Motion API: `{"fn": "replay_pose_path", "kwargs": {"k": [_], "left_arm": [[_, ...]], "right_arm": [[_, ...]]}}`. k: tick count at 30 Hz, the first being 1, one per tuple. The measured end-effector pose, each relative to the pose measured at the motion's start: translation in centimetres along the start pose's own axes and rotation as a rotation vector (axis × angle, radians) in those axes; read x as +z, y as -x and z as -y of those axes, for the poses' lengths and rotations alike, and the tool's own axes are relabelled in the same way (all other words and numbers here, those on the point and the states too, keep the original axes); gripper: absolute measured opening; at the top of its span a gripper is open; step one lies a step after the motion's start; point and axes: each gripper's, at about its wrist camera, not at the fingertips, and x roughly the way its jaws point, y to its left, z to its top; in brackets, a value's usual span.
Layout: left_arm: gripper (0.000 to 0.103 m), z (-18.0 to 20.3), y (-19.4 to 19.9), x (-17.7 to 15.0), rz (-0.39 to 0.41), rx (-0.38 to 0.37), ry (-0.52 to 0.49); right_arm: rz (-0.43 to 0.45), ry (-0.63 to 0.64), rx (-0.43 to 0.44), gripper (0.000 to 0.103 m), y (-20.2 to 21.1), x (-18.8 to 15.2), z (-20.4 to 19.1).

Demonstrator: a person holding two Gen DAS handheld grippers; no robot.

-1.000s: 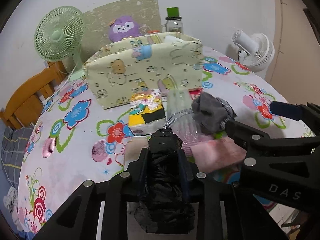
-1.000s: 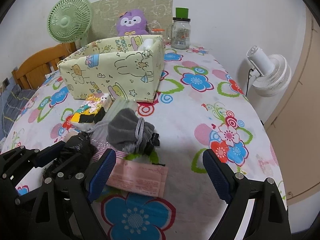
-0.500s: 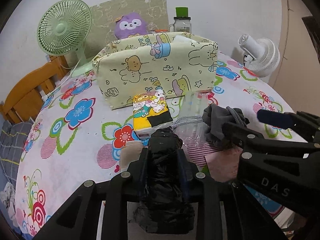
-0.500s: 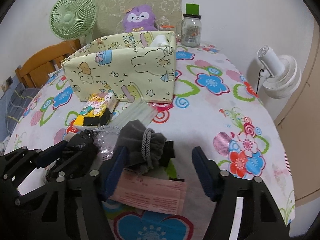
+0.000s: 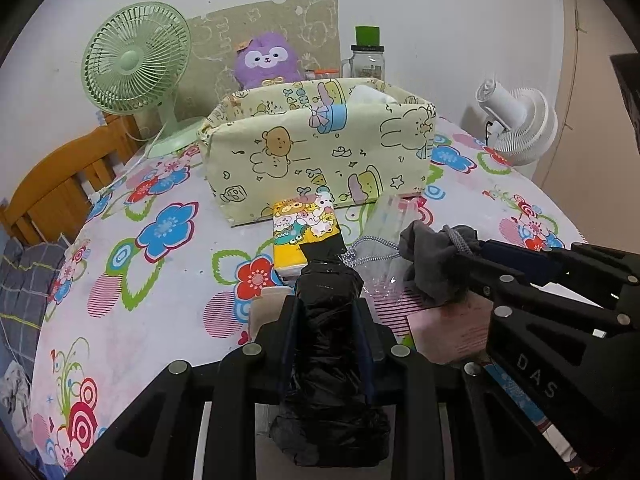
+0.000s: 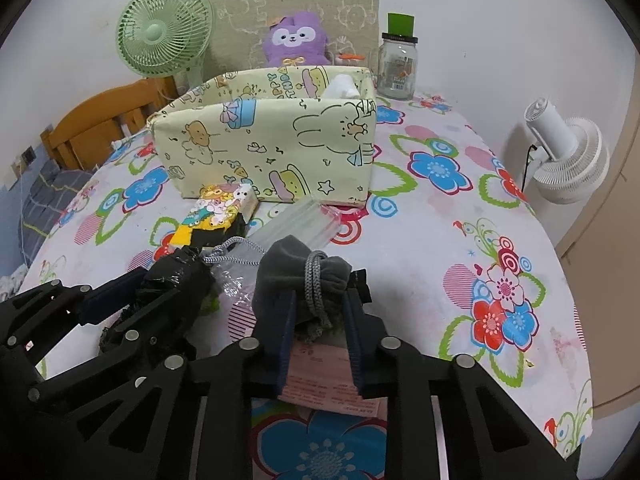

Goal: Organize soft objects
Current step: 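Grasp the grey sock bundle with the right tool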

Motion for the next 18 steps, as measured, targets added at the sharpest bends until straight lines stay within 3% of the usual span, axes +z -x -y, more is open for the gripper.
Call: {"fn": "replay_pose_path", "kwargs": {"k": [2,7,9,11,13,18], "left_arm": [[0.026,0.0,0.2,0.1,0.004,-0.003,0.002],[0.026,0.1,0.3,0.1,0.008,-0.007,-0.004],[0.026,0.1,0.2,0.1,0.006,-0.008,-0.006],[0.026,-0.2,0.1,0.1,0.007,0.006,-0.003],[0.026,-0.5,0.0,0.1,0.003,0.003,0.004],[0.026,-0.8,-0.9,0.0,-0.012,0.003,-0.001]], "right_arm": [[0.007,-0.001,0.003,0.021,0.3,0.0,0.0],[-0.012,0.017,-0.008,0.022,0.1,0.1,-0.1],[-0.014,0.031,-0.039,0.029,0.0,0.0,-0.3],[-0.028,0.017,-0.044,0.056,-0.2,0.1,-0.2],[-0.030,-0.007,-0.061,0.066,-0.4,0.2,0.2],[-0.049,-0.073,-0.008,0.071,-1.2,0.6,1.0]]}}
